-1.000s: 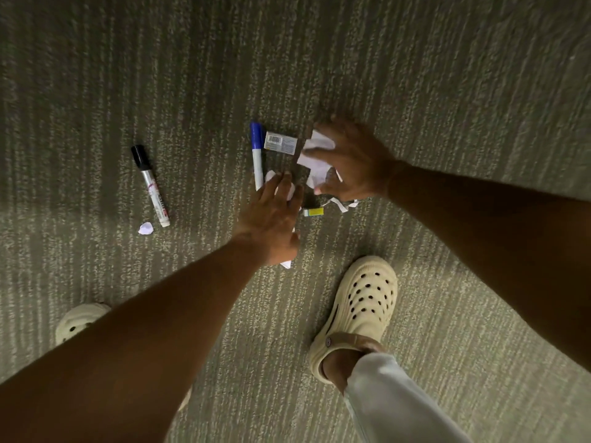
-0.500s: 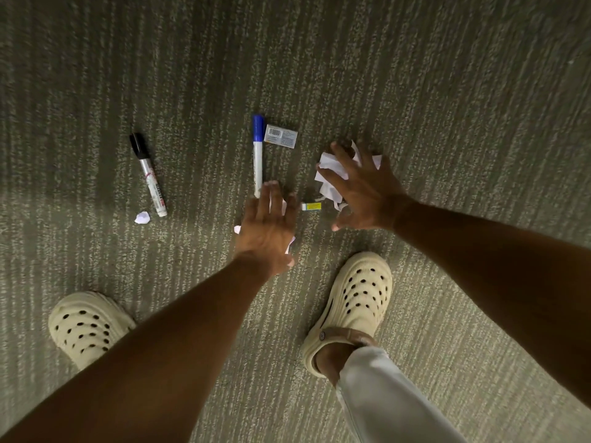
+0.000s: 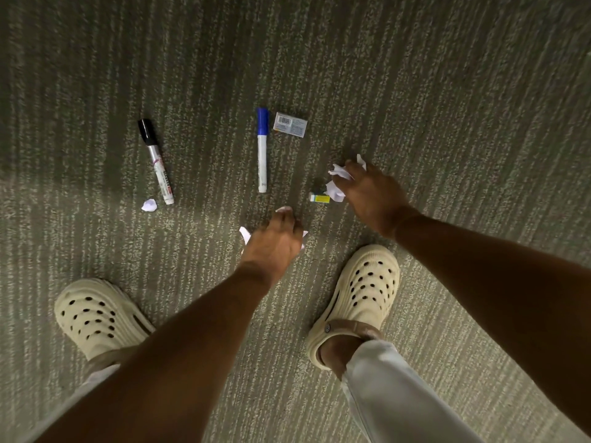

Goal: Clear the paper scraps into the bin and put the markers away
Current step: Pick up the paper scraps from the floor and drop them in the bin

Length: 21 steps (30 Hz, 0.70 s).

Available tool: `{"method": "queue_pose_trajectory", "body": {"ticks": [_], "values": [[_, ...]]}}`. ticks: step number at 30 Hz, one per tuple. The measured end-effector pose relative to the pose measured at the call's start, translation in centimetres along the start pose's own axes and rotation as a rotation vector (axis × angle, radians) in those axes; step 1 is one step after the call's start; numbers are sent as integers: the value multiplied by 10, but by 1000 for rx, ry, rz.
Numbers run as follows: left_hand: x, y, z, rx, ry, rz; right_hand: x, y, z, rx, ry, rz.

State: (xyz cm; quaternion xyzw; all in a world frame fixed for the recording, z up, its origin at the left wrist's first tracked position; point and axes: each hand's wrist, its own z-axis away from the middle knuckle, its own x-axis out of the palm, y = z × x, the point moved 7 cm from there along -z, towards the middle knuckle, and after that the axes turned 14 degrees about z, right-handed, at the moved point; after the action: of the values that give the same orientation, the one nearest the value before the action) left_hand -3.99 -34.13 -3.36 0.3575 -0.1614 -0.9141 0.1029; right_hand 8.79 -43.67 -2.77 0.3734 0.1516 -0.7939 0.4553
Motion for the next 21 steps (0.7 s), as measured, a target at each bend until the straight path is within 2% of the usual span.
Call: {"method": "queue_pose_trajectory", "body": {"ticks": [8,10,15,21], "values": [[4,9,4,96,-87,-37,-20,4,-5,16,39,-77],[2,10,5,103,-90,-22,-22,4,-6,28,19,-22],[-27,-2,15,73,6,7,-43,-6,-4,32,66,21],[-93,-42,42,-84,136,58,-100,-37,-2,-4,119,-4]]}}
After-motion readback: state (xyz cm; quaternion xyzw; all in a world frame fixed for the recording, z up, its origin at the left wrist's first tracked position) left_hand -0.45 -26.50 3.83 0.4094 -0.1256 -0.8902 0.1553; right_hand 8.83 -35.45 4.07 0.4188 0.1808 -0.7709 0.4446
